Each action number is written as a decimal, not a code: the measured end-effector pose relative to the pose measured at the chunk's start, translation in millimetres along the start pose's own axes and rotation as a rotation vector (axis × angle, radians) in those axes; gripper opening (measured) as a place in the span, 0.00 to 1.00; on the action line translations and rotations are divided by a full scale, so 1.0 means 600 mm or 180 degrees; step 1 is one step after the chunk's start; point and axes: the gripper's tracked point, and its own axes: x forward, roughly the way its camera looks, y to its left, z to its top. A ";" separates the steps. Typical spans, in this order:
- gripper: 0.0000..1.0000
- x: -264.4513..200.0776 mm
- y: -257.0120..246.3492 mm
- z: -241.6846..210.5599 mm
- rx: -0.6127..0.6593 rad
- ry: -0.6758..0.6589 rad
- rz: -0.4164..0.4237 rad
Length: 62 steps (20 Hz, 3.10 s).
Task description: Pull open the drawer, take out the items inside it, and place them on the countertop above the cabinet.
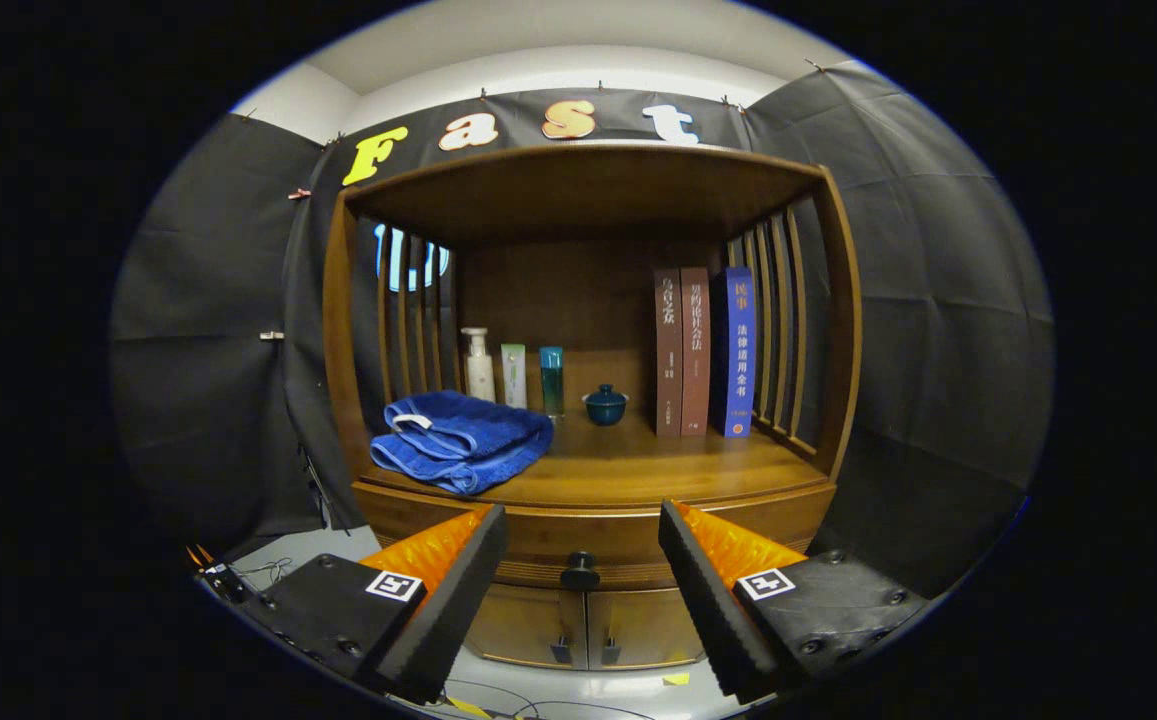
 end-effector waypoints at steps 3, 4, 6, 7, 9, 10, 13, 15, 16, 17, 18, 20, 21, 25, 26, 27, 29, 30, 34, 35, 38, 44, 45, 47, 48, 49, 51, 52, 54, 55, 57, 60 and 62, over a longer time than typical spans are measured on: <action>0.99 0.054 0.000 -0.055 0.0005 0.0183 -0.0003; 0.99 0.070 -0.001 -0.072 0.0002 0.0232 -0.0006; 0.99 0.102 -0.005 -0.110 -0.0021 0.0318 -0.0031; 0.99 0.115 -0.007 -0.126 -0.0005 0.0359 -0.0038; 0.99 0.137 -0.009 -0.155 0.0024 0.0456 -0.0085; 0.99 0.149 -0.010 -0.168 0.0031 0.0507 -0.0099; 0.85 0.174 -0.015 -0.204 0.0018 0.0663 -0.0129; 0.75 0.186 -0.007 -0.225 -0.0005 0.0775 -0.0086; 0.70 0.189 0.001 -0.230 -0.0001 0.0813 -0.0060; 0.63 0.184 0.001 -0.230 -0.0048 0.0850 -0.0102; 0.57 0.192 0.000 -0.232 -0.0088 0.0828 -0.0129; 0.45 0.187 0.000 -0.228 -0.0110 0.0812 -0.0173; 0.40 0.182 0.000 -0.226 -0.0088 0.0807 -0.0165; 0.29 0.189 -0.002 -0.232 -0.0062 0.0856 -0.0171; 0.29 0.188 -0.002 -0.231 -0.0057 0.0865 -0.0170; 0.30 0.187 -0.002 -0.232 -0.0041 0.0880 -0.0167; 0.29 0.175 -0.001 -0.234 -0.0023 0.0902 -0.0160; 0.29 0.165 -0.001 -0.235 -0.0033 0.0902 -0.0158; 0.30 0.107 0.000 -0.241 -0.0014 0.0929 -0.0144; 0.29 0.089 0.002 -0.242 -0.0007 0.0947 -0.0135; 0.29 0.037 0.002 -0.249 -0.0002 0.0993 -0.0141; 0.29 -0.040 0.004 -0.259 0.0042 0.1067 -0.0136; 0.29 -0.050 0.003 -0.260 0.0048 0.1079 -0.0139; 0.29 -0.070 0.003 -0.264 0.0116 0.1103 -0.0157; 0.29 -0.079 0.004 -0.269 0.0142 0.1129 -0.0163; 0.29 -0.088 0.004 -0.274 0.0141 0.1168 -0.0171; 0.29 -0.103 0.005 -0.279 0.0150 0.1163 -0.0169; 0.29 -0.102 0.009 -0.281 0.0119 0.1161 -0.0158; 0.29 -0.104 0.007 -0.279 0.0017 0.1136 -0.0170; 0.32 -0.107 0.006 -0.282 0.0011 0.1143 -0.0176; 0.40 -0.107 0.005 -0.283 0.0071 0.1203 -0.0187; 0.72 -0.132 -0.005 -0.255 0.0155 0.1140 -0.0252; 0.98 -0.157 -0.014 -0.215 0.0169 0.1076 -0.0302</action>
